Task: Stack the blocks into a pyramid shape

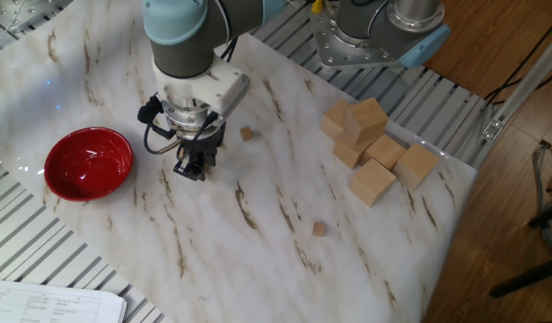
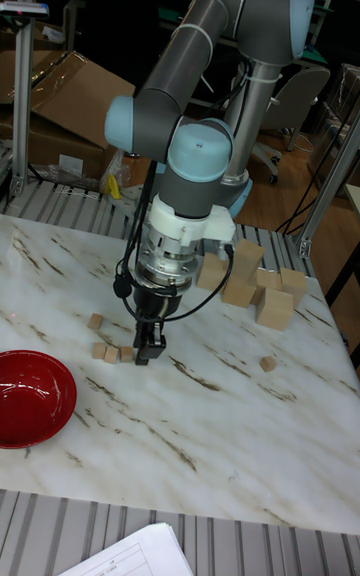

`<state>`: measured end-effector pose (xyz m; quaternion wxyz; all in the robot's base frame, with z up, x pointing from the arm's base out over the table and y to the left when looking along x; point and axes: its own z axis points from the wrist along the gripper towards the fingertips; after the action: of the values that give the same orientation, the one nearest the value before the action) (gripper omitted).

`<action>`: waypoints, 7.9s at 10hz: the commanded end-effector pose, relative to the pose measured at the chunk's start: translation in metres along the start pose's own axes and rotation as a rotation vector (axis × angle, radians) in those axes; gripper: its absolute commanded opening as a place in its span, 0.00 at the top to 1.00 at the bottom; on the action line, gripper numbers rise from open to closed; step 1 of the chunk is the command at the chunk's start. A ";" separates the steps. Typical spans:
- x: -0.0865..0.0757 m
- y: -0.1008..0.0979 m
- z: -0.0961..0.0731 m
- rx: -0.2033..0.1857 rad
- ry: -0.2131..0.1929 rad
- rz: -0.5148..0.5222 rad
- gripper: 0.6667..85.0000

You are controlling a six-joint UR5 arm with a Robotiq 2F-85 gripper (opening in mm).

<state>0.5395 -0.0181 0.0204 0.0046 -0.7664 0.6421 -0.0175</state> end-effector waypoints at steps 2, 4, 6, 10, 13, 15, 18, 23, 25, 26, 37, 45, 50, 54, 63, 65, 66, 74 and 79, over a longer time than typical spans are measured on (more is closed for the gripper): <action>0.006 0.004 0.002 -0.002 -0.003 0.011 0.56; 0.011 0.007 0.004 -0.007 -0.001 0.005 0.56; 0.014 0.009 0.006 -0.007 -0.001 0.000 0.56; 0.014 0.008 0.005 -0.003 0.020 0.012 0.64; 0.011 0.012 0.003 -0.016 0.013 0.003 0.57; 0.010 0.014 0.003 -0.026 0.005 0.003 0.55; 0.014 0.016 0.005 -0.026 0.010 -0.009 0.55; 0.015 0.011 0.007 -0.007 0.005 -0.012 0.61; 0.016 0.007 0.006 0.007 0.008 -0.009 0.66; 0.017 0.006 0.006 0.012 0.010 -0.008 0.68; 0.016 0.004 0.007 0.007 -0.003 0.008 0.68; 0.020 0.007 0.007 0.001 0.005 0.008 0.69; 0.020 0.009 0.007 -0.004 0.004 0.003 0.69; 0.021 0.010 0.007 -0.005 0.004 0.002 0.69; 0.020 0.008 0.006 -0.011 -0.008 -0.047 0.43; 0.026 0.011 0.002 -0.015 -0.001 -0.083 0.38; 0.030 0.013 0.000 -0.018 -0.001 -0.094 0.38; 0.059 0.017 -0.006 0.024 -0.022 -0.077 0.53; 0.069 0.009 -0.005 0.061 -0.004 -0.055 0.55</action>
<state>0.5385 -0.0838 0.0252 0.0198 -0.7905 0.6113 -0.0307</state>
